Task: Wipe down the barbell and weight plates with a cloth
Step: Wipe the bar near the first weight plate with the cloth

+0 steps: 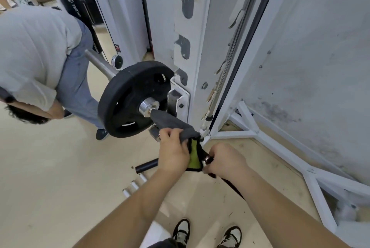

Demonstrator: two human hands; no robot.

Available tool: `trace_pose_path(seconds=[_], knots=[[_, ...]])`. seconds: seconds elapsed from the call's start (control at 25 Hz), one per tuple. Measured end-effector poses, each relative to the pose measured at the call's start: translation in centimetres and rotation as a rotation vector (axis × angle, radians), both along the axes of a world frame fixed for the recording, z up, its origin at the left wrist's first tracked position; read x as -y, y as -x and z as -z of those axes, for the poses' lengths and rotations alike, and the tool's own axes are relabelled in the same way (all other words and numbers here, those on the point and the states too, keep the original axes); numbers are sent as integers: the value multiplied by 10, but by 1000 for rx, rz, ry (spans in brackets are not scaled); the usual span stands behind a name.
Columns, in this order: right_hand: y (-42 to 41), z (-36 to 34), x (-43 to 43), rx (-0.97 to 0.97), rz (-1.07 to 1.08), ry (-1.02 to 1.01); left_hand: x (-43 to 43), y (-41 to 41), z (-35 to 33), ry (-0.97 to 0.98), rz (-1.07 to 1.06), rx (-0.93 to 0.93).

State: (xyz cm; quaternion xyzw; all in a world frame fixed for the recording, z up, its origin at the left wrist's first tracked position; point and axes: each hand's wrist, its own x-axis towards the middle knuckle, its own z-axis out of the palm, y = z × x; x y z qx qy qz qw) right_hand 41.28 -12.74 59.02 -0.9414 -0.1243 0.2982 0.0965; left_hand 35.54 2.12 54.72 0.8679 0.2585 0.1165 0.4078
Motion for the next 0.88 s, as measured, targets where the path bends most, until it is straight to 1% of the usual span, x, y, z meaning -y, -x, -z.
trace_pose_path(seconds=[0.08,0.16,0.2,0.24,0.28,0.36,0.4,0.48,0.56,0.64,0.68,0.76,0.8,0.84,0.88], knots=[[-3,-2,2,-20,-7,-37,-34,1,-12,-71,21,66],[-3,-2,-4,38,9,-105,-63,-2,-29,-130,-118,212],[-2,0,-9,68,33,-139,-70,-6,-32,-131,-177,251],[-1,3,-13,90,51,-164,-72,-9,-31,-126,-193,234],[0,6,-18,108,55,-167,-70,-12,-25,-132,-168,156],[2,9,-23,151,29,-120,-59,-13,-7,-137,-51,-38],[1,11,-25,167,4,-87,-57,-14,1,-117,-8,-74],[-3,11,-28,187,-43,-35,-62,-22,4,-98,-2,-54],[-5,11,-29,188,-63,-4,-70,-31,0,-114,-62,-72],[-6,12,-32,206,-65,10,-67,-32,-4,-233,-67,-122],[-5,13,-32,211,-57,15,-60,-27,-4,-324,-15,-115],[-7,13,-34,216,-40,20,-45,-7,4,-471,217,-14],[-9,13,-35,215,-43,22,-45,5,7,-515,349,31],[-10,13,-35,208,-49,21,-52,10,7,-545,437,51],[-11,13,-34,201,-54,16,-65,8,5,-545,467,49]])
